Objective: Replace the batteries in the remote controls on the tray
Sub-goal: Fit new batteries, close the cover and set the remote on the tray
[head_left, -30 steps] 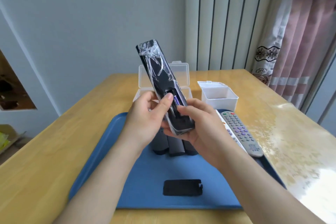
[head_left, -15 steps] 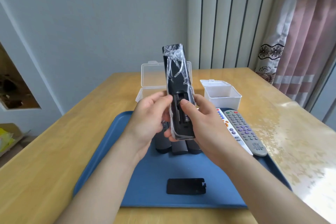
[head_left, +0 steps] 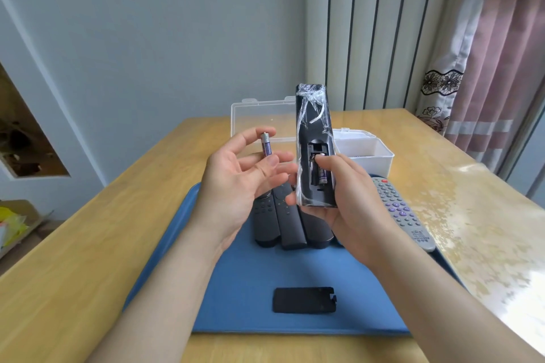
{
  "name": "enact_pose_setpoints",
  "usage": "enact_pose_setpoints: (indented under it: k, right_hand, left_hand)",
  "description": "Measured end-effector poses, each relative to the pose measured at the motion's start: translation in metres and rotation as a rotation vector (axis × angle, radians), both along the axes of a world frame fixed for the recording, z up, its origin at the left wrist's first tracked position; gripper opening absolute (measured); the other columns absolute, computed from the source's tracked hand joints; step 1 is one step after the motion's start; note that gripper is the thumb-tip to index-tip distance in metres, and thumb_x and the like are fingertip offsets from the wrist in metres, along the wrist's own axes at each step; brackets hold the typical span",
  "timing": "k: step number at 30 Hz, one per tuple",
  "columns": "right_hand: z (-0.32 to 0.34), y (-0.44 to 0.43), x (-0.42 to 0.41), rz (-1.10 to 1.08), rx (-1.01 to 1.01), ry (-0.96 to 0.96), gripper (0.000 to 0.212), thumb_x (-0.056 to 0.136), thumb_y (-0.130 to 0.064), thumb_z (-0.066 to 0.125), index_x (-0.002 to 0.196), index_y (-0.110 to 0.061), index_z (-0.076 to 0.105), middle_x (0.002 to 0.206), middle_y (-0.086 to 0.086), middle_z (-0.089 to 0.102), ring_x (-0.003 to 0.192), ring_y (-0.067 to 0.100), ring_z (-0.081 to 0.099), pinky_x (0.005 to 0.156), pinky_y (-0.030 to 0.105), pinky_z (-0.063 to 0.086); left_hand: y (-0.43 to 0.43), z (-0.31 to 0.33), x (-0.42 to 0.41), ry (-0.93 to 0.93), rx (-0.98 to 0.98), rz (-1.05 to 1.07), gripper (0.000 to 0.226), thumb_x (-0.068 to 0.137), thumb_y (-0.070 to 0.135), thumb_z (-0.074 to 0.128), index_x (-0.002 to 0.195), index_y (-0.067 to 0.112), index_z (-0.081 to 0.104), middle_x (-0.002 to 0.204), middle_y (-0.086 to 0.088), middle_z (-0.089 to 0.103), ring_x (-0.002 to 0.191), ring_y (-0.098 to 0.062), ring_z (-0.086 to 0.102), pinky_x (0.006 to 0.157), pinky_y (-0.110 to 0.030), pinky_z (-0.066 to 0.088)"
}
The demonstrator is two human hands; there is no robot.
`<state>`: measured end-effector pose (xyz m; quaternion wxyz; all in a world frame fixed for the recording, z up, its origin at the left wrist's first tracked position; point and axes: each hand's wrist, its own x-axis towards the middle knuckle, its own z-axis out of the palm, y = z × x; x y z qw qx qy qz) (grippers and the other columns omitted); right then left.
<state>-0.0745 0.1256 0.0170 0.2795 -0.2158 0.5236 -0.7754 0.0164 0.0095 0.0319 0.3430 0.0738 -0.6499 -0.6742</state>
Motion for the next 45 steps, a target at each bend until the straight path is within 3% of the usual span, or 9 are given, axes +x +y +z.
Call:
enact_pose_setpoints:
  k: [5,9,13,19,23,29,36,40,45]
  right_hand:
    - [0.001,-0.001,0.002,-0.01,-0.015,0.008,0.018,0.099,-0.018,0.047,0.108,-0.007,0.059,0.08,0.014,0.07,0.058,0.032,0.067,0.061,0.036,0.058]
    - [0.001,-0.001,0.004,-0.019,-0.021,0.033,0.023,0.101,-0.024,0.045,0.111,-0.008,0.059,0.082,0.015,0.072,0.063,0.034,0.068,0.057,0.034,0.056]
    - [-0.001,-0.002,0.005,-0.056,-0.012,0.049,0.028,0.101,-0.029,0.046,0.109,-0.005,0.059,0.092,0.017,0.069,0.068,0.03,0.069,0.057,0.033,0.054]
    - [-0.005,-0.007,0.005,-0.153,0.022,0.123,0.042,0.087,-0.051,0.048,0.1,-0.014,0.064,0.111,0.022,0.063,0.107,0.035,0.063,0.097,0.057,0.049]
    - [-0.007,-0.009,0.004,-0.164,0.031,0.161,0.038,0.084,-0.054,0.047,0.092,-0.022,0.066,0.104,0.013,0.07,0.106,0.028,0.066,0.099,0.056,0.047]
    - [-0.008,-0.008,0.006,-0.184,0.054,0.232,0.032,0.101,-0.041,0.04,0.105,-0.016,0.061,0.111,0.015,0.066,0.109,0.027,0.063,0.101,0.052,0.047]
    - [-0.009,-0.008,0.013,-0.148,0.013,0.343,0.024,0.104,-0.026,0.039,0.118,-0.018,0.058,0.109,-0.001,0.068,0.096,0.0,0.064,0.072,0.01,0.048]
    - [-0.013,-0.013,0.016,-0.185,0.026,0.405,0.021,0.104,-0.025,0.041,0.116,-0.018,0.057,0.108,0.003,0.068,0.101,0.011,0.064,0.083,0.025,0.052]
    - [-0.014,-0.014,0.019,-0.151,0.03,0.467,0.011,0.103,-0.023,0.043,0.106,-0.019,0.054,0.095,0.002,0.067,0.085,0.01,0.063,0.075,0.026,0.052]
  left_hand:
    - [0.009,0.002,0.0,0.015,-0.146,0.077,0.016,0.086,0.022,0.061,0.1,0.02,0.068,0.081,-0.009,0.073,0.075,-0.017,0.072,0.07,-0.023,0.056]
    - [0.014,0.003,0.0,0.147,-0.29,0.111,0.017,0.076,0.011,0.072,0.091,0.019,0.074,0.091,-0.015,0.059,0.068,-0.003,0.052,0.069,-0.013,0.046]
    - [0.018,-0.004,-0.002,0.207,-0.504,0.16,0.022,0.075,0.002,0.076,0.087,0.02,0.077,0.087,-0.007,0.065,0.063,-0.018,0.056,0.059,-0.022,0.051]
    - [0.011,-0.015,-0.005,0.151,-1.037,0.286,0.015,0.078,0.005,0.076,0.091,0.013,0.078,0.092,0.001,0.07,0.084,-0.016,0.065,0.077,-0.029,0.053]
    - [0.005,-0.014,-0.004,0.106,-1.084,0.283,0.015,0.08,0.013,0.074,0.094,0.015,0.078,0.097,0.003,0.07,0.089,-0.016,0.065,0.08,-0.032,0.053]
    - [0.011,-0.015,-0.007,0.046,-0.98,0.382,0.012,0.076,0.022,0.075,0.087,0.023,0.078,0.095,0.01,0.068,0.092,-0.011,0.058,0.084,-0.02,0.046]
    - [0.026,-0.01,-0.006,-0.143,-0.118,0.102,0.037,0.079,-0.005,0.072,0.103,0.019,0.058,0.1,0.0,0.072,0.092,-0.016,0.068,0.07,-0.029,0.055]
    - [0.03,-0.008,-0.005,-0.119,0.013,0.059,0.041,0.079,-0.013,0.067,0.105,0.014,0.051,0.092,-0.007,0.075,0.079,-0.017,0.071,0.063,-0.024,0.053]
    - [0.03,-0.005,-0.003,-0.085,0.035,0.076,0.045,0.074,-0.02,0.062,0.1,0.014,0.048,0.084,-0.006,0.075,0.064,-0.016,0.068,0.051,-0.021,0.048]
